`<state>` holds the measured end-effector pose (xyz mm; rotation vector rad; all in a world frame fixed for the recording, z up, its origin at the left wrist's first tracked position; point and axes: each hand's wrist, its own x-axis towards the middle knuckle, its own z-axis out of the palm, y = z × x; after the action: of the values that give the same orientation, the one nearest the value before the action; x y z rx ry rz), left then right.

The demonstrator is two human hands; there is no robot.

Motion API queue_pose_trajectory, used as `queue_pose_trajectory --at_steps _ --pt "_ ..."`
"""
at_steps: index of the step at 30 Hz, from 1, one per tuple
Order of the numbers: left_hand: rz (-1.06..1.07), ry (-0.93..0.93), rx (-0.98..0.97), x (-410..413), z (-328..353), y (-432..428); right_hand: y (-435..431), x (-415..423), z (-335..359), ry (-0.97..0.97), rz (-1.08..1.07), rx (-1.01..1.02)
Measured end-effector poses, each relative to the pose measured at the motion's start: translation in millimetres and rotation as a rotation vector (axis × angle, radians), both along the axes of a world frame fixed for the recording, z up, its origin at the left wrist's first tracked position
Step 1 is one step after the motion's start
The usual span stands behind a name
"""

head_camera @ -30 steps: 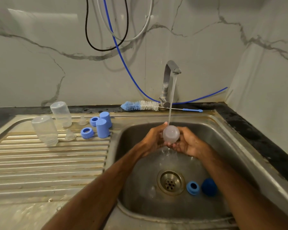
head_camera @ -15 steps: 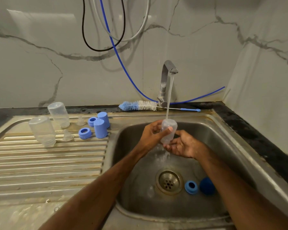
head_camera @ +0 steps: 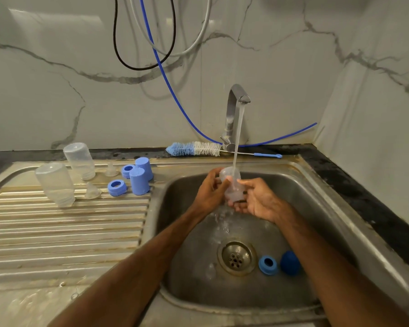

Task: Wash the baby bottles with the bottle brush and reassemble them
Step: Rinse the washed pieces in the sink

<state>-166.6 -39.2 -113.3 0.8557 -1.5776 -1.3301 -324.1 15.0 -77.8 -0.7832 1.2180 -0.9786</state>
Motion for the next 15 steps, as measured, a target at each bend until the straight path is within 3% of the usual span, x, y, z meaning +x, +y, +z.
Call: queue_pose_trajectory --at_steps 4,9,15 --pt "-0.043 -0.026 -0.087 -5 -4 5 -2 -6 -9 -0.113 0.008 0.067" --pt "0.077 -0.122 -0.306 -3 -4 3 -4 0 -13 -0.055 -0.093 0.043" --pt "0.084 -0.078 -0.348 0 3 6 -4 4 -11 -0.17 -0.158 0.046"
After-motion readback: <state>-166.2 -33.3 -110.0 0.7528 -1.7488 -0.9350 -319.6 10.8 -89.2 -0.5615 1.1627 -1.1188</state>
